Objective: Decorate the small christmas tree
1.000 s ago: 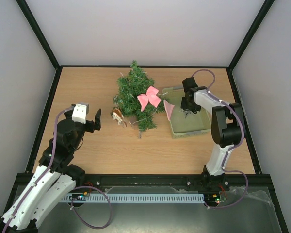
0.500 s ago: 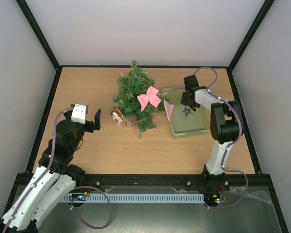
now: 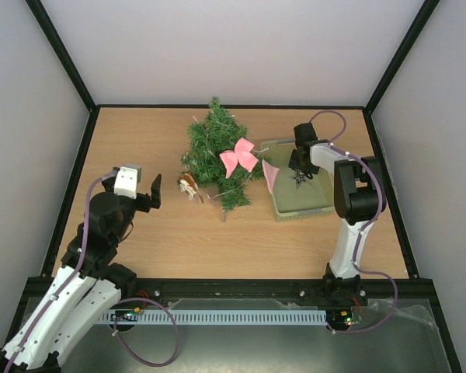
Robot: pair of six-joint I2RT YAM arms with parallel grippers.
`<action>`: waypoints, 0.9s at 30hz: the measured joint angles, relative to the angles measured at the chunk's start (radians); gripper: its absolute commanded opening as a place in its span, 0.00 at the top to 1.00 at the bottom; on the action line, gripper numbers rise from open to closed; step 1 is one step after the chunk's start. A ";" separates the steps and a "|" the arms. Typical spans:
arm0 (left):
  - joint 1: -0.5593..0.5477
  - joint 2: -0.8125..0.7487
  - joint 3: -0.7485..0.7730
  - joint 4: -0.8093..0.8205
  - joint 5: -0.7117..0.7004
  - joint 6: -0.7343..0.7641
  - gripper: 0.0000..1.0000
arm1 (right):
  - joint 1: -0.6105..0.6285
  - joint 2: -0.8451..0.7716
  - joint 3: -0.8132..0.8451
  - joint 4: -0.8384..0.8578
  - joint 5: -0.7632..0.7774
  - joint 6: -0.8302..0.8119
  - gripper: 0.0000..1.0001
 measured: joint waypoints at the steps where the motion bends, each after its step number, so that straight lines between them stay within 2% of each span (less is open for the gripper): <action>1: 0.000 0.000 0.000 0.000 0.000 0.000 0.00 | 0.000 0.001 0.000 0.002 -0.002 -0.001 0.85; 5: 0.000 0.000 0.000 0.000 0.000 0.000 0.00 | -0.001 0.001 0.000 0.007 -0.003 -0.001 0.90; 14: 0.000 0.002 0.004 -0.002 -0.054 -0.031 0.00 | -0.001 -0.061 -0.043 -0.010 -0.001 0.000 0.91; 21: 0.000 0.053 0.151 -0.047 -0.058 -0.085 0.00 | 0.003 -0.263 -0.066 -0.087 0.003 0.006 0.91; 27: 0.000 0.076 0.278 -0.047 0.092 -0.092 0.07 | 0.052 -0.465 -0.063 -0.165 0.010 0.024 0.91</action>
